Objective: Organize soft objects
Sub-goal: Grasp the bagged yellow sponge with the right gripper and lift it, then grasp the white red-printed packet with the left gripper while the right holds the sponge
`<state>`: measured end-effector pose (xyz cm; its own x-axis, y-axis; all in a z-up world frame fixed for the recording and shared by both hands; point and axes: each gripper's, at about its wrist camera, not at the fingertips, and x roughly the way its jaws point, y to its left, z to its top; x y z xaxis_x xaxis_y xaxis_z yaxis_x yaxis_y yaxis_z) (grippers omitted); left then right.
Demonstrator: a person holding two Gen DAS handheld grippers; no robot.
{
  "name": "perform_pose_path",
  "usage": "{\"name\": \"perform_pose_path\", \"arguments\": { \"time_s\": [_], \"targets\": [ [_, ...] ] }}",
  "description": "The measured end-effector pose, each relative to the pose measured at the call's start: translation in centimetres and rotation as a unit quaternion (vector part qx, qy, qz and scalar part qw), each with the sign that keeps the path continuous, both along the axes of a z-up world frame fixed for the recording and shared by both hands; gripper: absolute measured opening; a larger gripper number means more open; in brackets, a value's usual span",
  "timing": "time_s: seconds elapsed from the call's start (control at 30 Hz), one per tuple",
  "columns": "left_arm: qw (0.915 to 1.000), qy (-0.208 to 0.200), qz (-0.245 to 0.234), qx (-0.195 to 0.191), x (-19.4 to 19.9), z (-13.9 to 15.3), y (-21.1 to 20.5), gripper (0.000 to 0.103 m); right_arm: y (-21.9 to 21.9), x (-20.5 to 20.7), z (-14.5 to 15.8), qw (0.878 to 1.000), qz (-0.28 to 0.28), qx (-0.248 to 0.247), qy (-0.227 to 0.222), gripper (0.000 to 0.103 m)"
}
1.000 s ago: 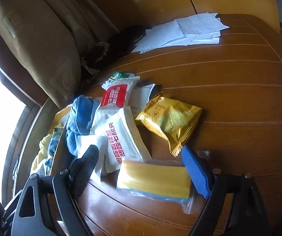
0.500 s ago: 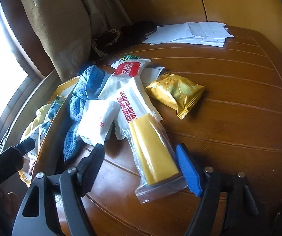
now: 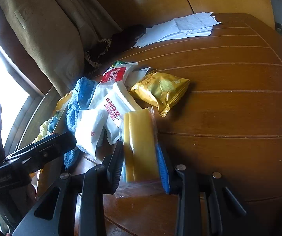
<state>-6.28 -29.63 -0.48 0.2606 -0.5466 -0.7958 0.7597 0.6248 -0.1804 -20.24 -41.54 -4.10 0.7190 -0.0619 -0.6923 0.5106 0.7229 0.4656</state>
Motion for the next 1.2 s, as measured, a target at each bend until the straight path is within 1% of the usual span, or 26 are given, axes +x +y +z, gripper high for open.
{"name": "perform_pose_path", "arguments": {
  "time_s": [0.07, 0.13, 0.23, 0.3, 0.33, 0.4, 0.43, 0.53, 0.63, 0.7, 0.8, 0.87, 1.0, 1.1, 1.2],
  "targets": [
    [0.9999, 0.003, 0.000, 0.012, 0.4, -0.6, -0.9, 0.094, 0.0, -0.1, -0.1, 1.000, -0.003, 0.007, -0.003, 0.032],
    [0.9997, 0.003, -0.005, 0.024, 0.6, -1.3, -1.8, 0.090, -0.1, -0.2, -0.2, 1.000, -0.006, 0.016, -0.007, 0.032],
    [0.9991, 0.003, -0.005, 0.042, 0.9, -2.4, -2.7, 0.082, -0.6, -0.4, -0.5, 0.999, -0.011, 0.039, -0.017, 0.034],
    [0.9985, -0.006, 0.007, 0.053, 1.1, -2.7, -2.7, 0.065, -0.9, -0.6, -0.7, 0.998, -0.014, 0.054, -0.025, 0.034],
    [0.9984, -0.012, 0.010, 0.054, 1.0, -2.6, -2.4, 0.063, -0.9, -0.6, -0.7, 0.998, -0.015, 0.056, -0.026, 0.034],
    [0.9992, -0.005, 0.001, 0.040, 0.7, -2.3, -1.8, 0.063, -0.6, -0.6, -0.6, 0.998, -0.017, 0.051, -0.024, 0.034],
    [0.9992, -0.004, -0.004, 0.039, 0.4, -2.3, -1.6, 0.063, -0.5, -0.5, -0.6, 0.998, -0.018, 0.048, -0.023, 0.034],
    [0.9988, -0.021, -0.013, 0.043, -0.4, -2.8, -1.3, 0.063, -0.3, -0.4, -0.5, 0.999, -0.020, 0.041, -0.019, 0.034],
    [0.9990, -0.029, -0.011, 0.034, -0.7, -3.0, -1.2, 0.064, -0.1, -0.3, -0.4, 0.999, -0.019, 0.035, -0.015, 0.034],
    [0.9987, -0.035, -0.015, 0.035, -0.9, -3.1, -1.2, 0.067, 0.0, -0.1, -0.4, 0.999, -0.008, 0.035, -0.014, 0.034],
    [0.9981, -0.043, -0.021, 0.039, -1.2, -3.2, -1.3, 0.067, 0.3, 0.2, -0.5, 0.999, 0.012, 0.037, -0.015, 0.034],
    [0.9986, -0.036, -0.016, 0.035, -1.0, -3.2, -1.1, 0.067, 0.3, 0.2, -0.5, 0.999, 0.013, 0.039, -0.016, 0.034],
    [0.9995, -0.019, -0.007, 0.022, -0.6, -3.1, -0.5, 0.066, -0.4, -0.2, -0.8, 0.998, 0.004, 0.062, -0.027, 0.033],
    [0.9999, -0.007, -0.002, 0.013, -0.6, -2.8, 0.1, 0.061, -0.6, -0.6, -0.6, 0.998, -0.010, 0.058, -0.031, 0.032],
    [0.9997, 0.022, -0.002, -0.012, -0.7, -2.4, 1.2, 0.061, -0.5, -0.9, -0.3, 0.998, -0.016, 0.047, -0.035, 0.032]
  ]
}}
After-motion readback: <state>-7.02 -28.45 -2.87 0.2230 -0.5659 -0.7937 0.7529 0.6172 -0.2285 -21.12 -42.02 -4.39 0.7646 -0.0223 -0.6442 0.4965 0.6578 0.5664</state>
